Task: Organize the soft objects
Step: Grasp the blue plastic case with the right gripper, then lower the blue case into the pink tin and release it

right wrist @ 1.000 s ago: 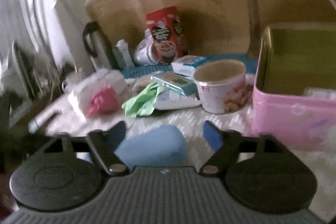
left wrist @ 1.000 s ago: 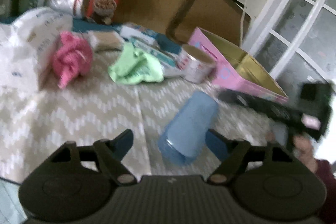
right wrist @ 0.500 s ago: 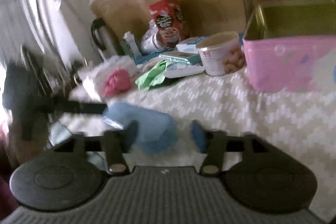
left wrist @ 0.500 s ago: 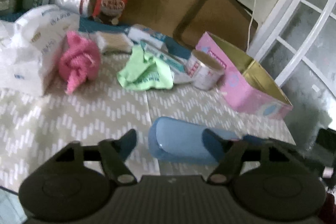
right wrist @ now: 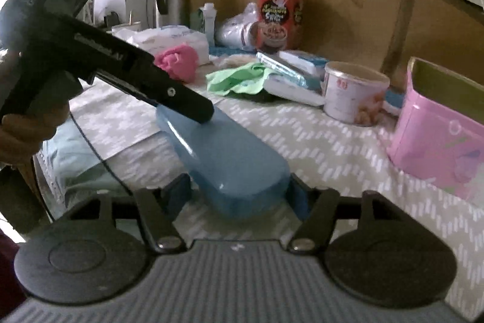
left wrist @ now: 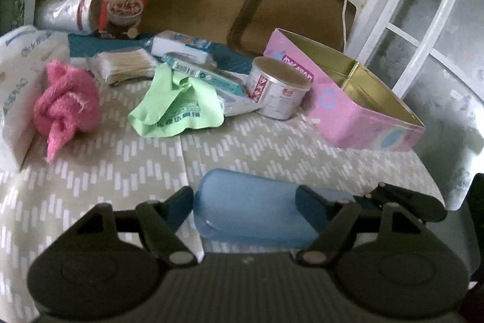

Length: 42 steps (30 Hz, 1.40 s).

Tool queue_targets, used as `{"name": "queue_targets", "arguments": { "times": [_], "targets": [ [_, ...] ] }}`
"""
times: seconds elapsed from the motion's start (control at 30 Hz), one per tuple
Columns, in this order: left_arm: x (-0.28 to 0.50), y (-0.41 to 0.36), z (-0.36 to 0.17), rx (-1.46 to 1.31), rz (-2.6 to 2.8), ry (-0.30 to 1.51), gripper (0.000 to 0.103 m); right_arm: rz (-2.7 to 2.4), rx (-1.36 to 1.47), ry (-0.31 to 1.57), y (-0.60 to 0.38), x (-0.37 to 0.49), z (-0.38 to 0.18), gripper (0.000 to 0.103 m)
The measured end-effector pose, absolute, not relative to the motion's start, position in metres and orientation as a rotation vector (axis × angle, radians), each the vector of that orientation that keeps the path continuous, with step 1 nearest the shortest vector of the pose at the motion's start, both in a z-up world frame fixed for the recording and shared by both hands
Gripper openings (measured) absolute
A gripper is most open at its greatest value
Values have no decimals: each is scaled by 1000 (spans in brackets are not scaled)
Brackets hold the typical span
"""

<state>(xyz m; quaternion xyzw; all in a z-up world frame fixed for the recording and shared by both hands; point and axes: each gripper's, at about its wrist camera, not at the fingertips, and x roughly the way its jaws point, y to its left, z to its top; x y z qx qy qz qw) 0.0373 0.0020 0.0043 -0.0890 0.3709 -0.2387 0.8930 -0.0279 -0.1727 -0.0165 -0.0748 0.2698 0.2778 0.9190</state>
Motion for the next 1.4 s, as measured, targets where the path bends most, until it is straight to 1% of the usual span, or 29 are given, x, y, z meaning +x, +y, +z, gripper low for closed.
{"name": "queue_targets", "arguments": {
  "times": [0.13,0.23,0.5,0.6,0.73,0.83,0.9,1.03,1.13,1.17,1.2,1.3,1.4],
  "targets": [
    [38,-7,18,-187,-495,747,76,560,-137,540,-174,-26,-14,69],
    [45,-26,40,-146,-536,693,76,512,-168,477,-173,-34,-4,69],
    [86,-131,86,-28,-676,537,77,302,-189,359,-233,-27,35,69],
    [102,-171,92,-10,-697,483,79,226,-200,343,-265,-13,46,69],
    [113,-201,82,-14,-684,528,79,64,-177,350,-309,22,49,71],
    [96,-187,74,-18,-698,513,79,-88,-117,385,-336,40,44,71],
    [82,-167,69,-17,-696,510,81,-75,-22,369,-349,33,41,70],
    [58,-102,54,-60,-641,532,81,-63,37,336,-342,15,37,65],
    [45,-48,36,-55,-488,537,81,8,58,306,-324,6,40,55],
    [43,-30,31,-58,-430,545,81,45,62,296,-316,5,42,51],
    [43,-13,27,-62,-384,550,81,76,64,294,-309,6,45,44],
    [44,26,16,-40,-249,541,81,222,48,322,-266,13,50,33],
    [52,47,4,-43,-194,535,81,335,-9,366,-215,36,53,31]
  ]
}}
